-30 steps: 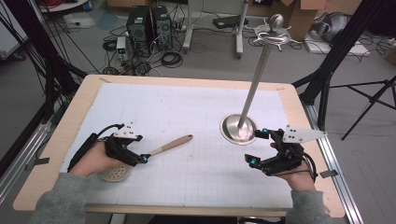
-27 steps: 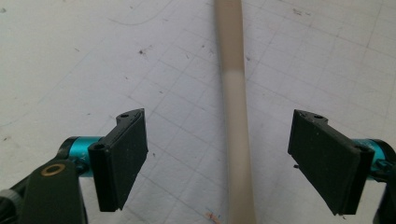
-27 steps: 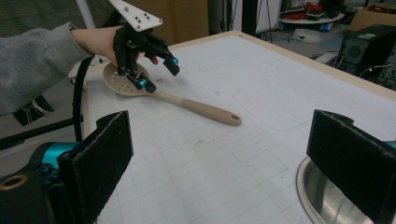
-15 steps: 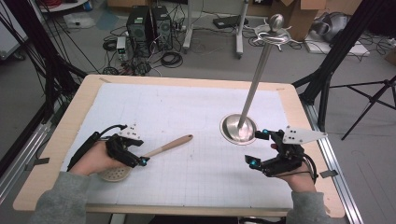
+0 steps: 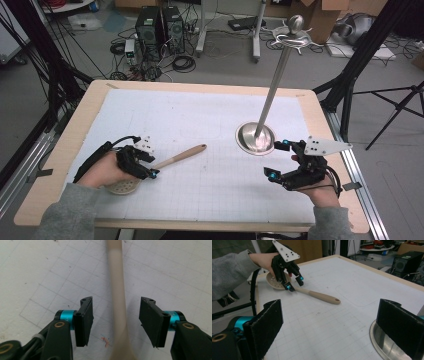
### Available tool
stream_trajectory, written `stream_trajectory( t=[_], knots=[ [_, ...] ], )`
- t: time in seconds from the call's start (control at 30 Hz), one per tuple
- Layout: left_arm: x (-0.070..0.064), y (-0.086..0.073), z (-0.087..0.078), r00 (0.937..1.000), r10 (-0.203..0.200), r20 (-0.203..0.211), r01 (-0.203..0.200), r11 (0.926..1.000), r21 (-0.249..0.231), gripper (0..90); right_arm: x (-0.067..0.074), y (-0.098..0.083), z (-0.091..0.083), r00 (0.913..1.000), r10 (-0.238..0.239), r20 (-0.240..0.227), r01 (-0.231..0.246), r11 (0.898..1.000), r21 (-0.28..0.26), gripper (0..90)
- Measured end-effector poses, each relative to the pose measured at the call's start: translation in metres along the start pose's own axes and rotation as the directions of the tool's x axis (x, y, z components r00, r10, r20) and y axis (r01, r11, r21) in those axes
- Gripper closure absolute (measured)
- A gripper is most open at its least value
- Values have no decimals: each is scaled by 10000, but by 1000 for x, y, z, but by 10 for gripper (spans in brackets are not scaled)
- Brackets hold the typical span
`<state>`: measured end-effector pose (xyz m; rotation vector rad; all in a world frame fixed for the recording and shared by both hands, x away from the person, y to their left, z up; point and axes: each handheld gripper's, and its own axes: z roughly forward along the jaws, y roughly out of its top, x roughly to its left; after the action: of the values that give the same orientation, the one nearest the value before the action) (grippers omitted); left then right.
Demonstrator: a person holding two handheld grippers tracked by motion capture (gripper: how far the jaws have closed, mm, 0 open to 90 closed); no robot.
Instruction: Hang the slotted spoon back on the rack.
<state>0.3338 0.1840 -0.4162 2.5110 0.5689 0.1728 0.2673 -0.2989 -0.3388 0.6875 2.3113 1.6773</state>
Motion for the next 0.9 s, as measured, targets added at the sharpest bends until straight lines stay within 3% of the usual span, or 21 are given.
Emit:
stream_trajectory(
  t=[0.23, 0.43, 0.53, 0.6, 0.9],
  knots=[
    [0, 0, 0, 9998, 136, 148, -142, 9991, 400, 536, 0, -1, 0, 10000, 14, -6, -14, 10000, 55, 60],
    [-1, 0, 0, 10000, -76, -4, 76, 9987, 497, 585, 0, -1, -1, 10000, 34, 9, -34, 10000, 7, 61],
    [-1, 0, 0, 10000, 76, 18, -77, 9975, 700, 603, 1, -1, -1, 10000, 21, -12, -21, 10000, 74, 60],
    [-2, 0, 1, 10000, -33, 23, 31, 9980, 630, 623, 1, -1, 0, 10000, 15, -3, -15, 10000, 69, 60],
    [-3, -1, 0, 9997, 231, 22, -232, 9979, 600, 746, 1, -2, 1, 10000, 18, 11, -18, 9999, 127, 61]
  ],
)
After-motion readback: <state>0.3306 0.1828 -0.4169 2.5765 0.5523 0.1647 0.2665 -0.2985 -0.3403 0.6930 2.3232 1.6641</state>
